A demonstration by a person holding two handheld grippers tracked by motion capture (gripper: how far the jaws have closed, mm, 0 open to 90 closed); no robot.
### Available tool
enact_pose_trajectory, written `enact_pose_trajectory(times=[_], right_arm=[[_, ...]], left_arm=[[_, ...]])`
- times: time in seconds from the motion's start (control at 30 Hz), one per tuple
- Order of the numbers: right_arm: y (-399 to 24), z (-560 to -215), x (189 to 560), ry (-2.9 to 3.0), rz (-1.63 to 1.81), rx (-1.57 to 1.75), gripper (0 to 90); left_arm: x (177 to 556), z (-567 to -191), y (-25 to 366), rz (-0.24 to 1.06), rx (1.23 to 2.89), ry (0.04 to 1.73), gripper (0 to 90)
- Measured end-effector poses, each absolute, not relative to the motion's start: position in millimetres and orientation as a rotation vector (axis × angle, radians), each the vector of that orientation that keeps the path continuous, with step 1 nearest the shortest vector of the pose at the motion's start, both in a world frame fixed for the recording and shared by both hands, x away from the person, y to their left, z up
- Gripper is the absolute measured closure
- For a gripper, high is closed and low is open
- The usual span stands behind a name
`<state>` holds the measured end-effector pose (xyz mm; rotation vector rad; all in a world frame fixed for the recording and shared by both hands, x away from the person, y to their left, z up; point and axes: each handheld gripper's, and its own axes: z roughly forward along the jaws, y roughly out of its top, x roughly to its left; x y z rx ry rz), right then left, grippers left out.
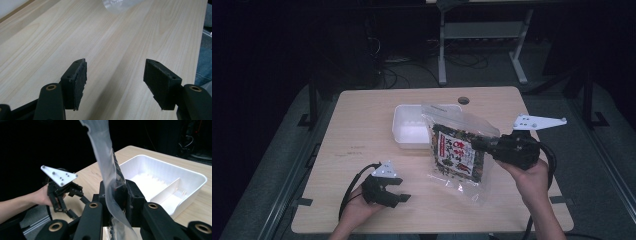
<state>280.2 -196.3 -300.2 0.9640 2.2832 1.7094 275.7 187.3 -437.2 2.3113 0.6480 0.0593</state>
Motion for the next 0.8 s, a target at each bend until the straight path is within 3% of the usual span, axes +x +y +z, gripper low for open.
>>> enact_pose_trajectory(times=[0.8], right_arm=[[-180.0,-280.5,309.2,2.159,1.696,0.98,76.9]], left_arm=[[267.1,-437.6,203.5,0.152,2.339,0.706,26.8]])
